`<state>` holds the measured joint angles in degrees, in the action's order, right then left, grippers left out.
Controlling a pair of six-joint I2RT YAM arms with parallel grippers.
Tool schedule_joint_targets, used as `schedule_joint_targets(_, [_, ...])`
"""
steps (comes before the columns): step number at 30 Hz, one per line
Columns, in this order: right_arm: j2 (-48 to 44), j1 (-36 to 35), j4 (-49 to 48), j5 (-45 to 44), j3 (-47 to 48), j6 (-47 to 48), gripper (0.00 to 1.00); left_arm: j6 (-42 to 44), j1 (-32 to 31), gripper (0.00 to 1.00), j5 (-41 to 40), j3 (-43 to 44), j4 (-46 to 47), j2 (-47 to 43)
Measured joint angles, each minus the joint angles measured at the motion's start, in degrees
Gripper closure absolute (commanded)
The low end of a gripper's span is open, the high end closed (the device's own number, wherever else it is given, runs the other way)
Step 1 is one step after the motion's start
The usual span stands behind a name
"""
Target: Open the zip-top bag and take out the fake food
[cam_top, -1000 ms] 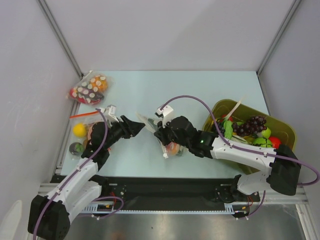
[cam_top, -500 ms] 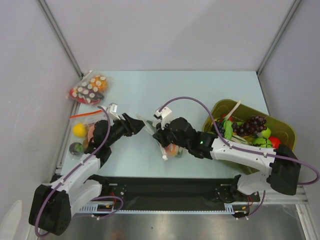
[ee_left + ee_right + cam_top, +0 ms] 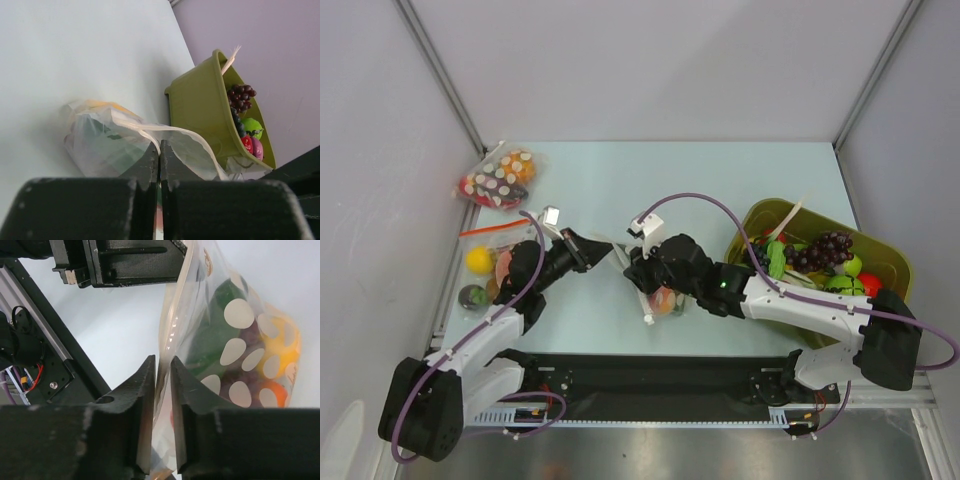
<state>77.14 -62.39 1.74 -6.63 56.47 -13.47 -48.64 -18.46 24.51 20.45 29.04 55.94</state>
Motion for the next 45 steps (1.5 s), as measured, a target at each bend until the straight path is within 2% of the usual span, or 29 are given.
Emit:
schedule_joint_targets(4, [0.0, 1.0, -0.7, 1.3, 0.0, 0.0, 0.66, 0.0, 0.0, 1.00, 0.9, -0.1, 0.0, -0.3])
schedule_joint_targets(5, [0.0, 1.3, -0.9, 1.7, 0.0, 0.0, 0.61, 0.0, -0.1, 1.00, 1.2, -0.1, 0.0, -0.5])
schedule_joint_targets(8, [0.1, 2.2, -1.7, 2.6, 0.0, 0.0, 0.61, 0.1, -0.2, 1.00, 1.9, -0.1, 0.0, -1.3])
schedule_joint_targets(10, [0.4, 2.6, -2.1, 2.9, 0.1, 0.0, 0.63, 0.2, -0.2, 1.00, 2.3, -0.1, -0.2, -2.0])
schedule_joint_targets(12, [1.0, 2.9, -2.7, 3.2, 0.3, 0.0, 0.72, 0.3, -0.2, 1.00, 2.7, -0.1, -0.7, -2.6])
schedule_joint_targets(13, [1.4, 3.0, -2.9, 3.3, 0.4, 0.1, 0.78, 0.6, -0.3, 1.00, 2.9, -0.1, -1.0, -2.9])
schedule_joint_targets(14, [1.9, 3.2, -2.9, 3.5, 0.6, 0.2, 0.92, 0.8, -0.3, 1.00, 3.0, -0.1, -1.5, -3.1])
schedule_joint_targets(16, [2.8, 3.5, -2.4, 3.8, 1.0, 0.2, 1.00, 2.0, -0.3, 1.00, 3.4, 0.6, -3.5, -3.3])
schedule_joint_targets(19, [3.5, 4.2, -1.0, 4.2, 2.5, 0.2, 1.00, 5.7, -0.3, 1.00, 4.2, 4.6, -10.2, -3.3])
schedule_joint_targets(24, [3.0, 5.9, 2.1, 2.6, 7.6, 1.7, 1.00, 15.3, -0.1, 1.00, 7.2, 17.2, -24.8, -2.5])
schedule_joint_targets(33, [-4.2, 14.8, 5.3, 0.4, 6.8, 1.0, 1.00, 32.4, 0.1, 1.00, 17.8, 38.0, -47.2, 6.7])
schedule_joint_targets(38, [-5.3, 18.3, 5.8, 1.2, 2.1, -1.1, 1.00, 37.0, 0.0, 1.00, 21.2, 39.5, -53.4, 11.9])
schedule_joint_targets(43, [-4.8, 18.3, 7.0, 1.9, 0.1, -2.6, 1.00, 38.1, -0.2, 1.00, 21.4, 38.6, -54.0, 12.5])
schedule_joint_targets(45, [-4.7, 18.3, 7.3, 1.9, 0.1, -2.6, 0.95, 38.1, -0.4, 1.00, 21.6, 37.8, -53.4, 12.5])
